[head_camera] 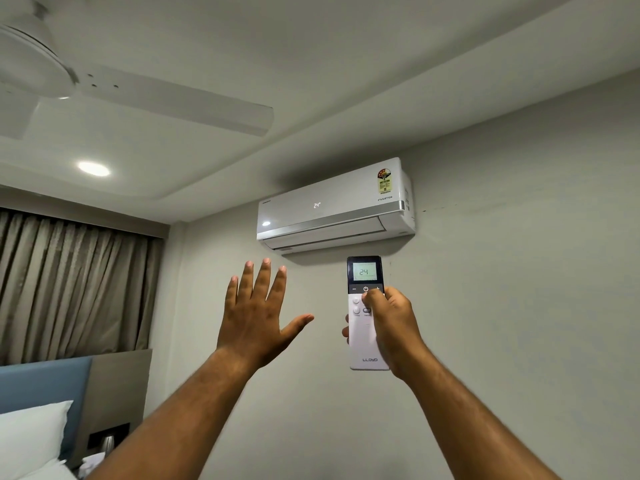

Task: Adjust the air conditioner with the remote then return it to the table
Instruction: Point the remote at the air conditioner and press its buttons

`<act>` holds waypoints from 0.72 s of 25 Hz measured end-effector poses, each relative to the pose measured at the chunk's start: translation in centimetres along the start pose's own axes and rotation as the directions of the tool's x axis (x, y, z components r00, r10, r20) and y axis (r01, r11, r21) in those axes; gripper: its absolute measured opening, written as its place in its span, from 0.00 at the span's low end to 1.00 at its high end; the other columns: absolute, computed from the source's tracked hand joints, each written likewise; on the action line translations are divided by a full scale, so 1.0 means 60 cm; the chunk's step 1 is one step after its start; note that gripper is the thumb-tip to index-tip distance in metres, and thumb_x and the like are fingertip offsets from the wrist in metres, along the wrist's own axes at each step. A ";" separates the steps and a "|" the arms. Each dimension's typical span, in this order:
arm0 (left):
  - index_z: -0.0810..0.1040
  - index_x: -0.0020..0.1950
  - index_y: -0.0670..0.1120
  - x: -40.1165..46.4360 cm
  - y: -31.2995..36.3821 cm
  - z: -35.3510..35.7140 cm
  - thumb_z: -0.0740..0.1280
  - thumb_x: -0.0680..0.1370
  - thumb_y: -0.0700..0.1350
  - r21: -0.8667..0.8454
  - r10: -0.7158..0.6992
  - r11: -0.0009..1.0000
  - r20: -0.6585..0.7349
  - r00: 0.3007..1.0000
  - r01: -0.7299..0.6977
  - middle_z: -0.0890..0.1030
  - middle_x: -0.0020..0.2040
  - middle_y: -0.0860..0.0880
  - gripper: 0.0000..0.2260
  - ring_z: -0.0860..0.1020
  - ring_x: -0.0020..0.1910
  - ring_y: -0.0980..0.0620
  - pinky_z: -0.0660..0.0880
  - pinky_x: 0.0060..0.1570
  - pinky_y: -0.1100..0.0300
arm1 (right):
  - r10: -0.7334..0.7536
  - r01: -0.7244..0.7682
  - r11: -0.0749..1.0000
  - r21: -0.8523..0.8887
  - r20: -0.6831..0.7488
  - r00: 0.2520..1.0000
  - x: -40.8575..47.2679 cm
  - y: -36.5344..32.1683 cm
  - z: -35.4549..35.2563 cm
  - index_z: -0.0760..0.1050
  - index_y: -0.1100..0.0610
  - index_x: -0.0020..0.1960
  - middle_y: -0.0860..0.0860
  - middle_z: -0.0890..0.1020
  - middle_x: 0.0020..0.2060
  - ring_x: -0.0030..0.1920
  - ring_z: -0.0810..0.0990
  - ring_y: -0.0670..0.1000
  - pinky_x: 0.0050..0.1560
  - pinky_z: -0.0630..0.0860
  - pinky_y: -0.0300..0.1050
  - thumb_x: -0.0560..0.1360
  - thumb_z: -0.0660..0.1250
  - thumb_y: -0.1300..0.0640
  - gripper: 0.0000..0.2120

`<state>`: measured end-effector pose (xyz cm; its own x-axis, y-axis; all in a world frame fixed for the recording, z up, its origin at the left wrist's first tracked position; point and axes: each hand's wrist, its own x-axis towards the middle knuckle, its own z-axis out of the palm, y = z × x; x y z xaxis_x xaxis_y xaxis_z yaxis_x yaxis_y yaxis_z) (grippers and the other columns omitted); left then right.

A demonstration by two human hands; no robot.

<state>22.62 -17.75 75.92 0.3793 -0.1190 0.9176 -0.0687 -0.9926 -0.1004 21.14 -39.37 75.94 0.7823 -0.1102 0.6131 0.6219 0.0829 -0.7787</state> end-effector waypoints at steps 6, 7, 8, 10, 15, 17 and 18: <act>0.36 0.74 0.52 0.002 0.004 0.002 0.34 0.67 0.76 0.027 -0.003 1.000 0.010 1.000 0.002 0.41 0.78 0.45 0.42 0.39 0.76 0.42 0.40 0.73 0.43 | 0.012 -0.012 1.000 0.022 -0.002 1.000 0.002 -0.014 -0.007 0.72 0.58 0.49 0.63 0.82 0.42 0.34 0.83 0.62 0.33 0.80 0.50 0.75 0.60 0.57 0.06; 0.37 0.74 0.52 0.002 0.005 0.002 0.34 0.67 0.76 0.023 0.000 1.000 0.006 1.000 0.000 0.42 0.78 0.45 0.42 0.39 0.76 0.42 0.40 0.73 0.43 | 0.011 -0.011 1.000 0.018 -0.003 1.000 0.003 -0.016 -0.008 0.72 0.58 0.49 0.63 0.83 0.42 0.34 0.84 0.62 0.33 0.80 0.49 0.75 0.60 0.57 0.06; 0.37 0.74 0.52 0.002 0.007 0.002 0.34 0.67 0.76 0.017 0.003 1.000 0.002 1.000 -0.003 0.42 0.78 0.45 0.43 0.39 0.76 0.42 0.40 0.73 0.43 | 0.011 -0.011 1.000 0.009 -0.004 1.000 0.003 -0.017 -0.009 0.72 0.57 0.49 0.64 0.83 0.43 0.35 0.84 0.63 0.33 0.80 0.49 0.75 0.60 0.56 0.06; 0.37 0.74 0.52 0.002 0.009 0.001 0.34 0.67 0.76 0.023 0.005 1.000 -0.002 1.000 -0.005 0.42 0.78 0.45 0.43 0.39 0.76 0.42 0.40 0.73 0.43 | 0.011 -0.011 1.000 -0.002 -0.003 1.000 0.003 -0.018 -0.012 0.72 0.58 0.50 0.64 0.83 0.45 0.36 0.84 0.64 0.35 0.81 0.51 0.76 0.60 0.56 0.06; 0.41 0.76 0.51 0.004 0.017 0.000 0.35 0.68 0.76 0.025 0.011 1.000 -0.008 1.000 -0.011 0.44 0.79 0.45 0.44 0.40 0.77 0.42 0.40 0.73 0.44 | 0.019 -0.019 1.000 0.018 -0.002 1.000 0.001 -0.022 -0.017 0.72 0.59 0.49 0.64 0.83 0.43 0.32 0.83 0.61 0.34 0.81 0.50 0.75 0.59 0.57 0.07; 0.42 0.77 0.51 0.005 0.020 -0.001 0.35 0.68 0.76 0.027 0.012 1.000 -0.005 1.000 -0.012 0.44 0.79 0.45 0.44 0.40 0.77 0.42 0.40 0.73 0.44 | 0.023 -0.023 0.999 0.022 -0.004 1.000 0.003 -0.026 -0.019 0.72 0.60 0.50 0.64 0.82 0.42 0.32 0.83 0.61 0.34 0.81 0.51 0.75 0.59 0.57 0.08; 0.42 0.77 0.51 0.004 0.021 0.000 0.35 0.68 0.76 0.030 0.012 0.999 -0.005 1.000 -0.012 0.44 0.79 0.45 0.44 0.40 0.77 0.42 0.40 0.73 0.44 | 0.026 -0.025 0.999 0.028 -0.004 1.000 0.004 -0.027 -0.020 0.71 0.61 0.49 0.63 0.82 0.41 0.32 0.83 0.61 0.34 0.81 0.51 0.75 0.59 0.57 0.08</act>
<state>22.62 -19.01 76.04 0.3735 -0.1311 0.9183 -0.0457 -0.9914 -0.1229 20.26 -40.70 77.18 0.7978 -0.1115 0.5925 0.6025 0.1139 -0.7899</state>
